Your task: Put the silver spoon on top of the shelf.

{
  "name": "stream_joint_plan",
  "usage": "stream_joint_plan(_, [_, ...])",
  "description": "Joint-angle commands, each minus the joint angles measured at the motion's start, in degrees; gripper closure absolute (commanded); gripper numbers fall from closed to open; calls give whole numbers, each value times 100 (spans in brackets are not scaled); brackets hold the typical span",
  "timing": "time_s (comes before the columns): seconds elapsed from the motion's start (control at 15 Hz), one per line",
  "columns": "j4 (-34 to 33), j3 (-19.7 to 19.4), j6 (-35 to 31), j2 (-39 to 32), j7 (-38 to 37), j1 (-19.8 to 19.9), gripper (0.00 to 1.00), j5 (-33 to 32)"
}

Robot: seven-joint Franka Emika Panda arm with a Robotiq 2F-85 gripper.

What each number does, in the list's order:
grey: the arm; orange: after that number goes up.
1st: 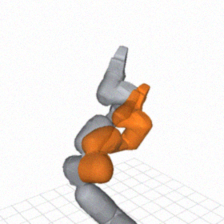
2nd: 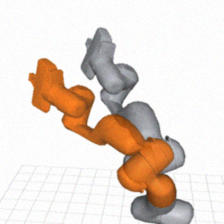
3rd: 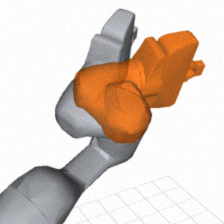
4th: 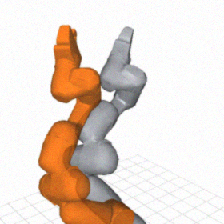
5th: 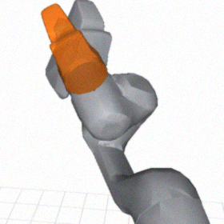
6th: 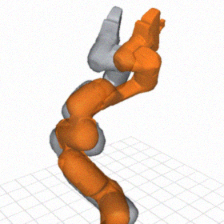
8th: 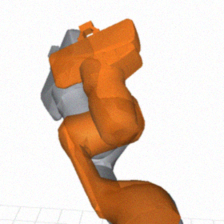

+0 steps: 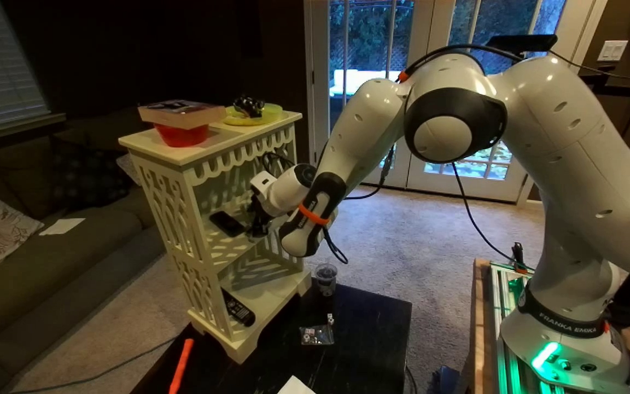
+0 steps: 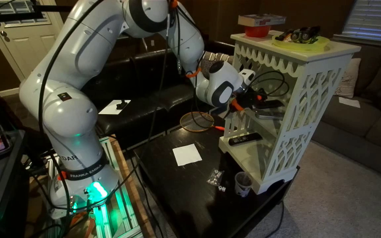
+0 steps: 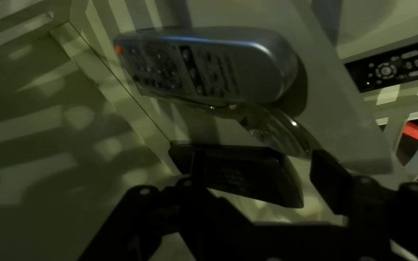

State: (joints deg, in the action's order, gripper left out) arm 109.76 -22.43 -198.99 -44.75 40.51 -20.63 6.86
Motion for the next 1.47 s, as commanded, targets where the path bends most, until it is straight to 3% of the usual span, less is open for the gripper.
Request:
stream_joint_plan(0.0, [-172, -171, 108, -199, -30, -214, 22, 173])
stream_joint_plan(0.13, [-205, -245, 104, -277, -31, -277, 25, 197])
stream_joint_plan(0.2, [-230, -335, 93, -341, -33, -350, 34, 245])
stream_joint_plan(0.4, [-309, -553, 137, -503, -59, -516, 39, 377])
stream_joint_plan(0.47, [-345, -653, 140, -579, -64, -599, 34, 443])
stream_joint_plan(0.6, [-382, -762, 167, -669, -62, -697, 36, 517])
stream_joint_plan(0.67, [-397, -798, 169, -709, -55, -737, 61, 531])
stream_joint_plan(0.8, [-428, -875, 211, -787, -59, -815, 63, 557])
stream_joint_plan(1.07, [-472, -1069, 336, -917, -78, -981, 93, 622])
stream_joint_plan(1.27, [-432, -1149, 478, -914, -141, -1120, 100, 673])
stream_joint_plan(1.4, [-465, -1224, 444, -936, -197, -1150, 97, 743])
